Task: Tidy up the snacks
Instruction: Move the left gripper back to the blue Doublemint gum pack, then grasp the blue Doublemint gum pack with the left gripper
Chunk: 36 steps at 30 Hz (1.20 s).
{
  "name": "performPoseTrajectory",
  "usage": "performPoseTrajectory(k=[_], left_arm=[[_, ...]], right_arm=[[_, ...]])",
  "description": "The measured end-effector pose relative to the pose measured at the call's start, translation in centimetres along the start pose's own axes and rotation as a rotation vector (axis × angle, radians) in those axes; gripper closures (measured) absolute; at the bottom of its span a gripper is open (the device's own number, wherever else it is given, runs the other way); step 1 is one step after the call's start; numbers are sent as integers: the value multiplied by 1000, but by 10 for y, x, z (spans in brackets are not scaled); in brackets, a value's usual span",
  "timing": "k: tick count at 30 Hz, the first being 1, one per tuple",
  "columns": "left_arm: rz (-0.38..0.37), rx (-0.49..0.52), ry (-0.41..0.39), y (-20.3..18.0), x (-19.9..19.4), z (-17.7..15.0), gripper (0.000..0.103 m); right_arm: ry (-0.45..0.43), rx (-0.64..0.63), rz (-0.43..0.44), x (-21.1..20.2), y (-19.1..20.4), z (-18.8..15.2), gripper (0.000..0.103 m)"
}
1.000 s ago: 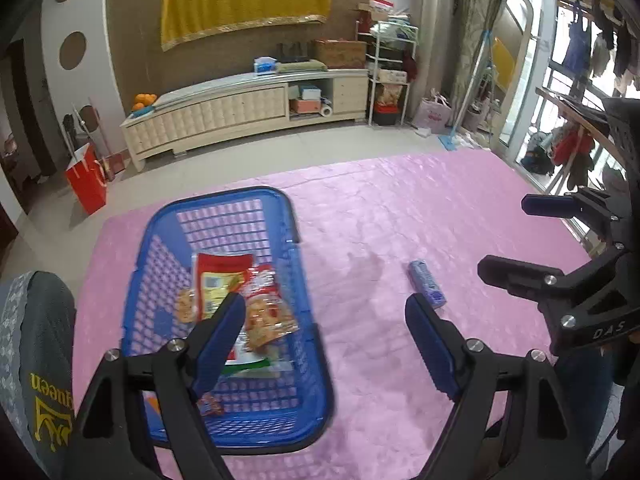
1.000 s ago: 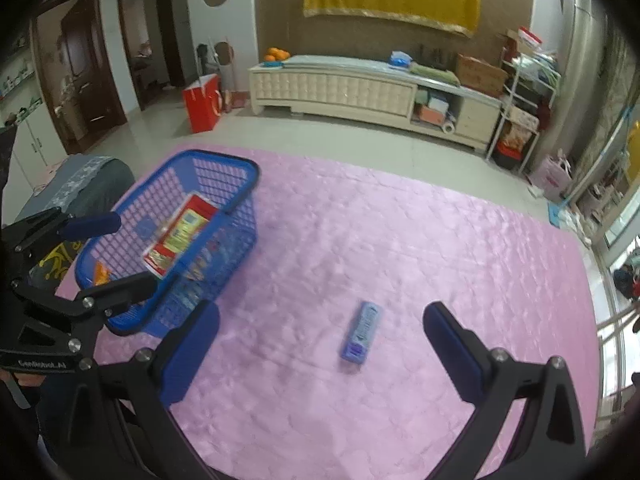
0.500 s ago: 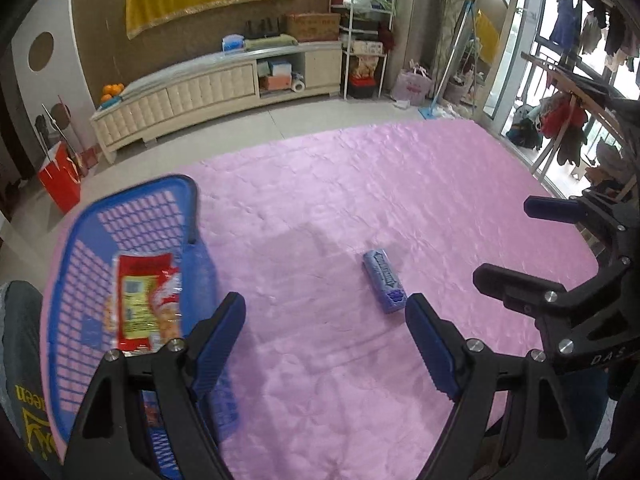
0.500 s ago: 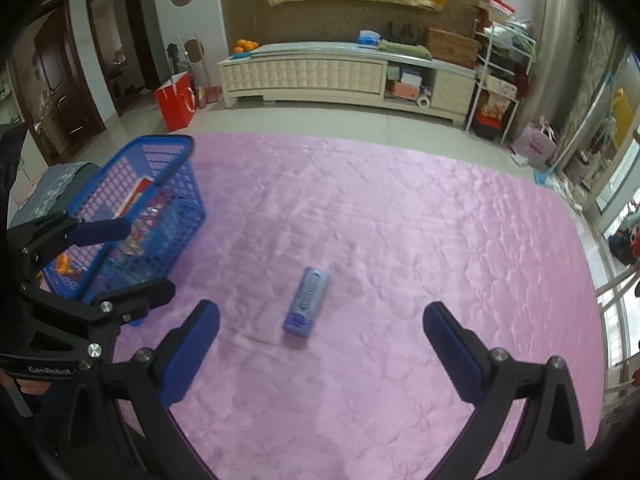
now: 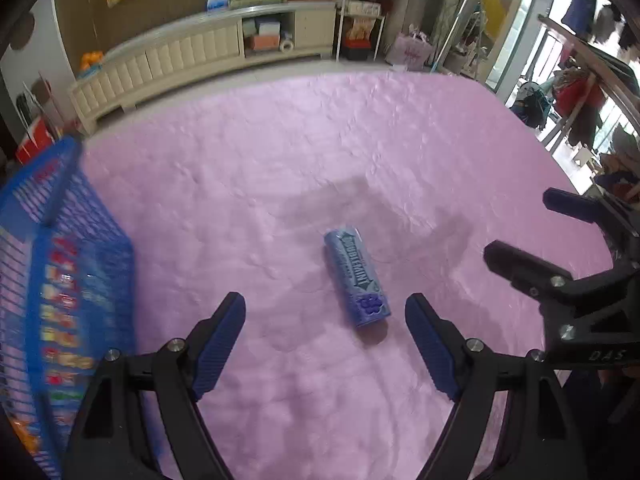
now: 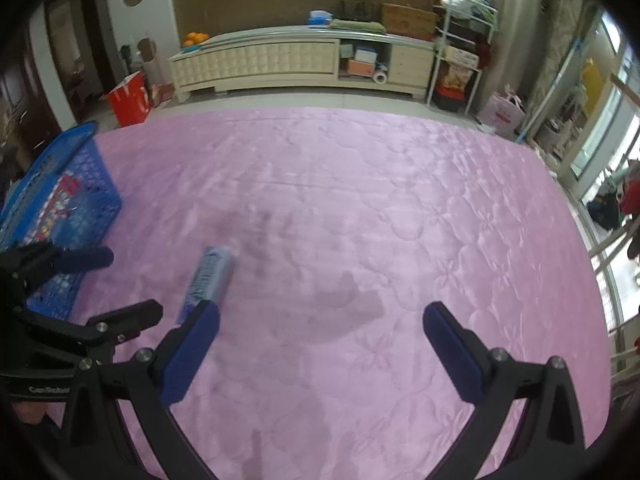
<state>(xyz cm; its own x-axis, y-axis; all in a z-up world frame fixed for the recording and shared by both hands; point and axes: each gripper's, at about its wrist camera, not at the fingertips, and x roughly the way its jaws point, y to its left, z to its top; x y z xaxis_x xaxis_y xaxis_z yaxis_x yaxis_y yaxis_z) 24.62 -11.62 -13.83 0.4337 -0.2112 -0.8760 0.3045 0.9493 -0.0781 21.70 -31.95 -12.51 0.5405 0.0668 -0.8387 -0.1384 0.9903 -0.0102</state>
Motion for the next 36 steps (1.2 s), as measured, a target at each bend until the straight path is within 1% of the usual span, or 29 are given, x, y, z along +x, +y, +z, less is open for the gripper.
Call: performPoseTrajectory(k=[2,5,8,12,14,16,18,22,24,26,28,30,31,36], left_arm=[[-4,-10,22,-3,13,2,23],[-6,8,53,-12,29,5,23],[18,14,56,-18,39,10,23],[-5,-5,90,-16,56,15,24],[-3,-11,104,-14,64,14,35],[0,-20,119,-14,71,14,40],[-1,-21,112,-13,73,13,41],[24,23,111,-19,76,18,42],[37,39,115,-21,75,18,46],[32,44,117,-25,76,22,53],[34,57,120,-27,77,24,54],[41,73,114,-31,77,26,61],[31,73,110,-31,75,26,72],[-4,70,110,-26,68,24,72]], right_arm=[[6,13,-4,7,-8,-3,0],[21,34,-14,17,-18,-9,0],[21,60,-7,23,-27,-12,0],[24,55,-21,26,-30,-10,0],[17,46,-32,27,-26,-11,0],[21,44,-33,30,-26,-12,0],[40,36,-40,35,-24,-14,0],[63,25,-51,42,-24,-16,0],[60,29,-51,42,-22,-17,0],[58,37,-53,41,-23,-18,0],[58,44,-57,42,-23,-17,0],[55,49,-58,41,-23,-18,0],[53,51,-57,41,-23,-18,0],[51,59,-43,40,-22,-19,0]])
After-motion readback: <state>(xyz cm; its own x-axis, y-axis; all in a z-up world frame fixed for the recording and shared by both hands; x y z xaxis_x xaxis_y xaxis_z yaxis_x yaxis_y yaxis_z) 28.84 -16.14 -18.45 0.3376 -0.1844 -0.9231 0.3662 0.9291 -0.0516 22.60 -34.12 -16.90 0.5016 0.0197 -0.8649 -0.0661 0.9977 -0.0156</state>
